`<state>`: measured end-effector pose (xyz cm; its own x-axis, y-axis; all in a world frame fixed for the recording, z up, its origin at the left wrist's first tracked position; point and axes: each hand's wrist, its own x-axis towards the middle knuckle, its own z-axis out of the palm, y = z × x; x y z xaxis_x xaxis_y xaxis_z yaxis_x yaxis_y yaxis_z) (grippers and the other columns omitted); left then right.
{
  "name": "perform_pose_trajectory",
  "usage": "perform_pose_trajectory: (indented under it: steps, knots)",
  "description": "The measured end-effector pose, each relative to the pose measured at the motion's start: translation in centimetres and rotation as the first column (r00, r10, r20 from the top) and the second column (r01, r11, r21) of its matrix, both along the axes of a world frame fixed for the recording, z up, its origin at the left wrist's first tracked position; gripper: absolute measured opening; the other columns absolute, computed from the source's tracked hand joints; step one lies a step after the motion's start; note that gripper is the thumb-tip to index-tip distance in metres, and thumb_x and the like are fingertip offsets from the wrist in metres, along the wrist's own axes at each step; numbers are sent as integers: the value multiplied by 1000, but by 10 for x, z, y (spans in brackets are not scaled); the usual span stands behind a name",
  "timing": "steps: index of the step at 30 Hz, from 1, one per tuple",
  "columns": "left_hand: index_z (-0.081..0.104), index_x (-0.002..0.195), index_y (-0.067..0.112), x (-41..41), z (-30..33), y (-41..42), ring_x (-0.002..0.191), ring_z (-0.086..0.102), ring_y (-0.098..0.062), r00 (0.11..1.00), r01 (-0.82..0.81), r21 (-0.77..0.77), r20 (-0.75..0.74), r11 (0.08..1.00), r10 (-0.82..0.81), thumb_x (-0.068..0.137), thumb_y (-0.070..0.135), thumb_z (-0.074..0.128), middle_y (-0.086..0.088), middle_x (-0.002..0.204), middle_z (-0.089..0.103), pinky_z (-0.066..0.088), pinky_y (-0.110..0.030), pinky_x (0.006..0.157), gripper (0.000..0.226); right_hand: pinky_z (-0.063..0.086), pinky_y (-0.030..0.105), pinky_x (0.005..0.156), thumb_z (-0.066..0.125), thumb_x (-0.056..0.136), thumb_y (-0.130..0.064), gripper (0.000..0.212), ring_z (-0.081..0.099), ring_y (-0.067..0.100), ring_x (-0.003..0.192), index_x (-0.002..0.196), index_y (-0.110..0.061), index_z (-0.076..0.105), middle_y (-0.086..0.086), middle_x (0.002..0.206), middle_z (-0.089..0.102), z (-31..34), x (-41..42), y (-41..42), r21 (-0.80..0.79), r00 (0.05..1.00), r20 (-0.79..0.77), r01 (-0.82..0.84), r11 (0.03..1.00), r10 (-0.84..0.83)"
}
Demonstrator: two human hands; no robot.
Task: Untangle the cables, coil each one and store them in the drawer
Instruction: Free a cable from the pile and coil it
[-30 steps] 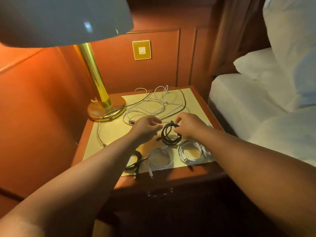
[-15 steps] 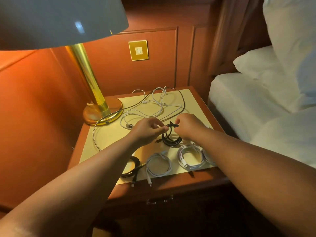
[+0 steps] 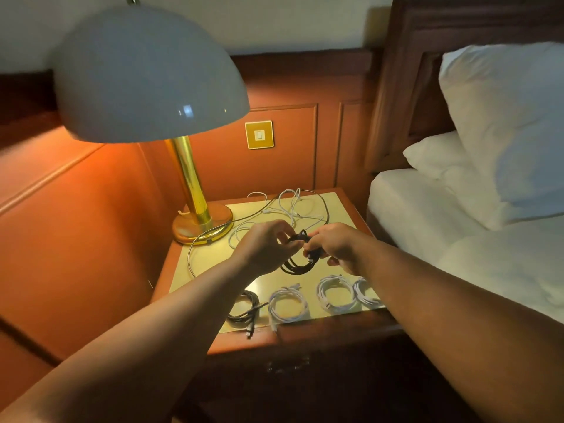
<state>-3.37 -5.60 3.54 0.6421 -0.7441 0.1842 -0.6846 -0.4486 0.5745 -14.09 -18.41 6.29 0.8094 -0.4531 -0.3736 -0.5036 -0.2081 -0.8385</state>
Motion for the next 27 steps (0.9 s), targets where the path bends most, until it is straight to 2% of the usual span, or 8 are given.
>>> perform_pose_trajectory:
  steps: [6, 9, 11, 13, 16, 21, 24, 27]
  knots:
    - [65, 111, 11, -31, 23, 17, 81, 69, -18, 978, 93, -122, 195, 988, -68, 92, 19, 68, -7, 100, 72, 62, -33, 66, 21, 48, 37, 89, 42, 101, -3, 21, 62, 23, 94, 112, -8, 60, 14, 101, 65, 28, -26, 19, 316, 996, 69, 36, 948, -61]
    - [62, 113, 10, -45, 34, 25, 82, 66, -20, 972, 88, -147, 230, 985, -53, 94, 17, 62, -8, 101, 68, 60, -32, 64, 20, 46, 38, 86, 38, 98, -5, 25, 54, 19, 75, 115, -4, 55, 10, 79, 57, 37, -43, 32, 500, 982, 148, 31, 865, -121]
    - [57, 116, 10, -56, 40, 30, 83, 61, -20, 977, 69, -168, 210, 983, -32, 98, 16, 55, -8, 103, 64, 52, -24, 61, 19, 45, 36, 81, 35, 93, -9, 20, 42, 15, 62, 104, -5, 51, 5, 65, 43, 43, -52, 44, 610, 961, 193, 42, 791, -199]
    - [50, 121, 12, -69, 46, 34, 81, 57, -16, 995, 51, -171, 91, 984, -36, 103, 17, 46, -5, 102, 59, 44, -18, 59, 20, 45, 34, 76, 35, 94, -14, 13, 36, 13, 54, 91, -9, 47, 2, 58, 35, 48, -59, 55, 658, 938, 229, 49, 752, -261]
    - [42, 121, 20, -87, 56, 38, 73, 54, -14, 980, 47, -263, -174, 964, -95, 106, 13, 38, -8, 93, 56, 46, -17, 54, 17, 51, 32, 67, 38, 100, -15, 20, 32, 10, 48, 84, -10, 49, -1, 55, 30, 56, -69, 67, 651, 909, 293, 38, 758, -297]
    - [41, 130, 21, -103, 74, 42, 73, 49, -17, 819, -157, -469, -554, 869, -151, 104, 4, 39, -12, 90, 50, 42, -17, 45, 31, 50, 25, 48, 41, 103, -15, 17, 39, 7, 38, 91, -10, 51, -3, 51, 34, 69, -79, 80, 674, 868, 340, 44, 737, -362]
    - [47, 126, 22, -102, 82, 41, 72, 51, -18, 663, -310, -568, -704, 763, -255, 96, -2, 50, -10, 86, 53, 46, -31, 65, 39, 46, 31, 61, 42, 103, -15, 13, 49, 7, 35, 100, -7, 52, -3, 43, 44, 74, -83, 84, 701, 844, 365, 28, 713, -392]
    - [48, 128, 17, -97, 88, 40, 64, 48, -13, 481, -455, -539, -819, 709, -313, 93, -3, 56, -8, 81, 53, 45, -29, 64, 42, 49, 34, 78, 45, 103, -18, 18, 57, 13, 58, 109, -5, 56, 3, 58, 53, 71, -79, 85, 703, 841, 365, 33, 710, -400]
